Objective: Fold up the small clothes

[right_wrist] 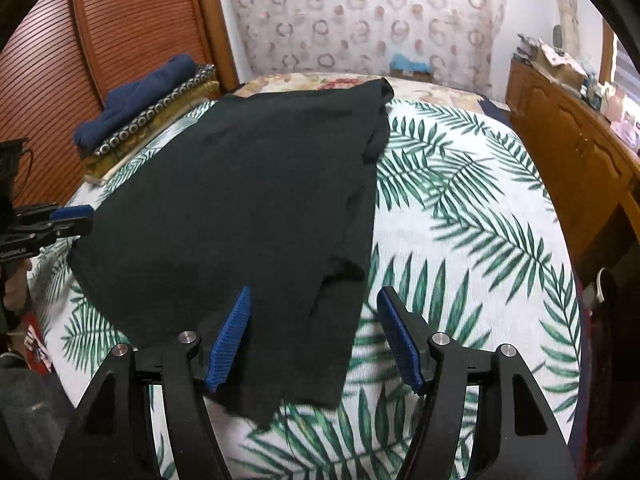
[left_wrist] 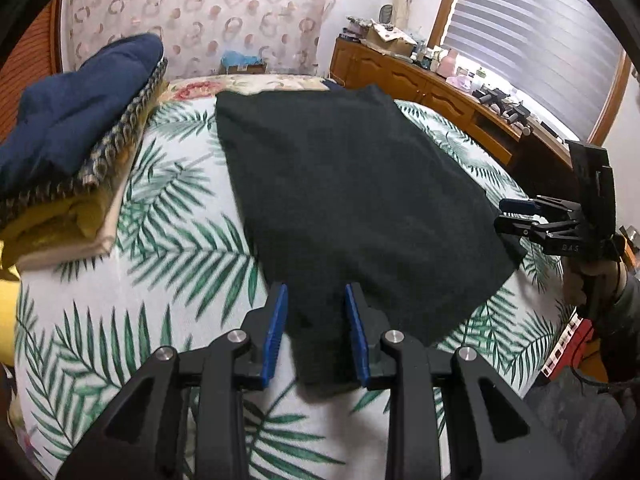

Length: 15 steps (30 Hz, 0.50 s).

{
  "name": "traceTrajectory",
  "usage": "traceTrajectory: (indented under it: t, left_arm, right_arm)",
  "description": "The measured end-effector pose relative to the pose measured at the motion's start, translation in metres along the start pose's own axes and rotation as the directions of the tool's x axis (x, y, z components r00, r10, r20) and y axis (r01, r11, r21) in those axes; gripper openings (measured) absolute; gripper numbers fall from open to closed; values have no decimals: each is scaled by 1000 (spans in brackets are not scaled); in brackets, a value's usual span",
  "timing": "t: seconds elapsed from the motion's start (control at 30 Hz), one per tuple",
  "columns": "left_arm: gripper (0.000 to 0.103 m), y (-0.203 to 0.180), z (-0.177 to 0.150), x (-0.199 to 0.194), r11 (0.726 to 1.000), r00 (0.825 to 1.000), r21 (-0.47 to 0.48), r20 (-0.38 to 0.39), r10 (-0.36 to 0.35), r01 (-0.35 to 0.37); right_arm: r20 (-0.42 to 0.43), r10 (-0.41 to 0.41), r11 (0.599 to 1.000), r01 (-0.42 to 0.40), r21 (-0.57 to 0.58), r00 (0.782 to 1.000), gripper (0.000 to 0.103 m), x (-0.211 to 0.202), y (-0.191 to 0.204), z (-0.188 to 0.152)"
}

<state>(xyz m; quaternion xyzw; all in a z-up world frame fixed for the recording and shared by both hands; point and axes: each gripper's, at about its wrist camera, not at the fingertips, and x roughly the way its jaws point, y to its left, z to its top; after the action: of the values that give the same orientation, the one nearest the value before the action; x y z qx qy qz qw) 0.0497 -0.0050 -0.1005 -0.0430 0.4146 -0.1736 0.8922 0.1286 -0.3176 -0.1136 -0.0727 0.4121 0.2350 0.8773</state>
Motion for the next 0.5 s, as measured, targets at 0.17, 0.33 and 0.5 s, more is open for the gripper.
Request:
traceTrajectory:
  t: [0.17,0.33,0.5]
  left_arm:
    - [30,2,-9,2,1000,1000,-12,-2,1,-1]
    - [31,0,-12,0,1000,1000,-4,14,14,-14]
    - [32,0,-15,0,999,999,-14,31,30,-30]
  right_arm:
    - [-14,-8,1000,8,-17,1000,67,0,5,-11]
    - [-18,-16,1000,16,-19,1000,67,-1,7,-12]
    - [-30,-19,999,18,-49,999,67,-1,12,-14]
